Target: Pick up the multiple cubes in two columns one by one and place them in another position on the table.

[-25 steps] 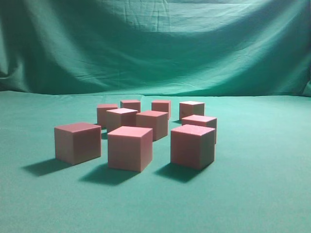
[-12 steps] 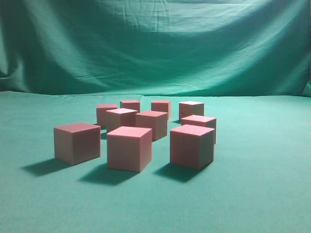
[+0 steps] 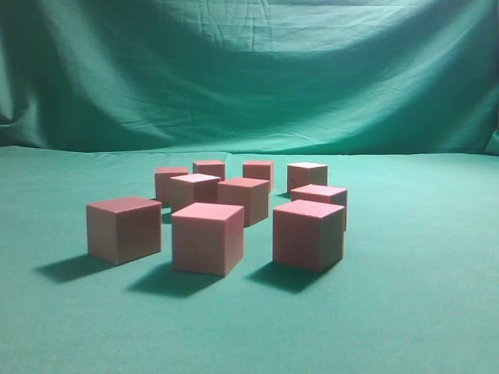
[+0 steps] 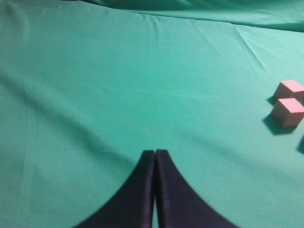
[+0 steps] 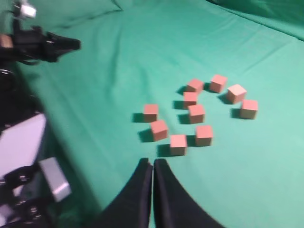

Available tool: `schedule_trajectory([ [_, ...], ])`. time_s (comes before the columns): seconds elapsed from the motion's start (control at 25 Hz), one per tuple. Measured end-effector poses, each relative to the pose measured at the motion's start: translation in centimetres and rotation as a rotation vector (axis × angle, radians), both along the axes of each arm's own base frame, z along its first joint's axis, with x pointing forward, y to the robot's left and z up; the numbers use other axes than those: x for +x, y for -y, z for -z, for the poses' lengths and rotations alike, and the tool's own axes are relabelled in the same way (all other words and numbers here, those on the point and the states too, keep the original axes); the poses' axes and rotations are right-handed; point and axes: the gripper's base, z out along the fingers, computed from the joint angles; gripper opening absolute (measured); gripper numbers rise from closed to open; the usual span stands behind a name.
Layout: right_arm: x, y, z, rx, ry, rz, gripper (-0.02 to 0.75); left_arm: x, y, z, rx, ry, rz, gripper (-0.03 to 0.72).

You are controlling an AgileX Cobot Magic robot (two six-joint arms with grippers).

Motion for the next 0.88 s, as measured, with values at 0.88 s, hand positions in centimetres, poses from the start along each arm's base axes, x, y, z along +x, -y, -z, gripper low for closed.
schedule_trajectory([
  [0.88, 5.2, -1.6, 15.0, 0.063, 0.278, 0.711, 0.000, 0.0, 0.0, 0.0, 0.000, 0.000, 0.000, 0.000],
])
